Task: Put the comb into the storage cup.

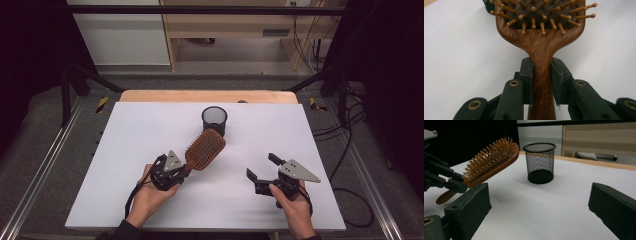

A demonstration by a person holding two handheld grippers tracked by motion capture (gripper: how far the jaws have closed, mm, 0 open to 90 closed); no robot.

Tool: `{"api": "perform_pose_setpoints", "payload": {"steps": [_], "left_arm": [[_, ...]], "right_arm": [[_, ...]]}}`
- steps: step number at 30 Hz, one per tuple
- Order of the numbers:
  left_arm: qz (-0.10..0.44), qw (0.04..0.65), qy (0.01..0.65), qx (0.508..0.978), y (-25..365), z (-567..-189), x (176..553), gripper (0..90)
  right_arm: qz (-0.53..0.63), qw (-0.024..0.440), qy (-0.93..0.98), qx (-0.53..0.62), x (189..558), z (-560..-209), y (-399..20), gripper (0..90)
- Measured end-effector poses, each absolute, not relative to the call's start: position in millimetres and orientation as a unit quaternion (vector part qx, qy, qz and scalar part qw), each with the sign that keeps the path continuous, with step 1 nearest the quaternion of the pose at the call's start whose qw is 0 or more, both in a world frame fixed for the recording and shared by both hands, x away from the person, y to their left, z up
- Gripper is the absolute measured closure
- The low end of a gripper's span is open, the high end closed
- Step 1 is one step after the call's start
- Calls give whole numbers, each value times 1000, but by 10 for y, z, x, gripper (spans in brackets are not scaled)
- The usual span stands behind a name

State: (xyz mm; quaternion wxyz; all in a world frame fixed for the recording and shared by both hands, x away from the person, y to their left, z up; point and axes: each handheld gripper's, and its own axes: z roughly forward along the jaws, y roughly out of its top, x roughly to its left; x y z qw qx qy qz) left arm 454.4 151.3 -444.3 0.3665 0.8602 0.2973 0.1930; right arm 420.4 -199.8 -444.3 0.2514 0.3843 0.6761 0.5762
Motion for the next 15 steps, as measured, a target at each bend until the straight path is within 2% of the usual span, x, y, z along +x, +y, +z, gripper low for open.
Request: {"api": "perform_pose_setpoints", "payload": {"steps": [15], "left_arm": [[206, 388, 281, 853, 1406, -4430, 4397, 728]], "right_arm": [[596, 167, 693, 372, 4366, -4493, -1465, 42]]}}
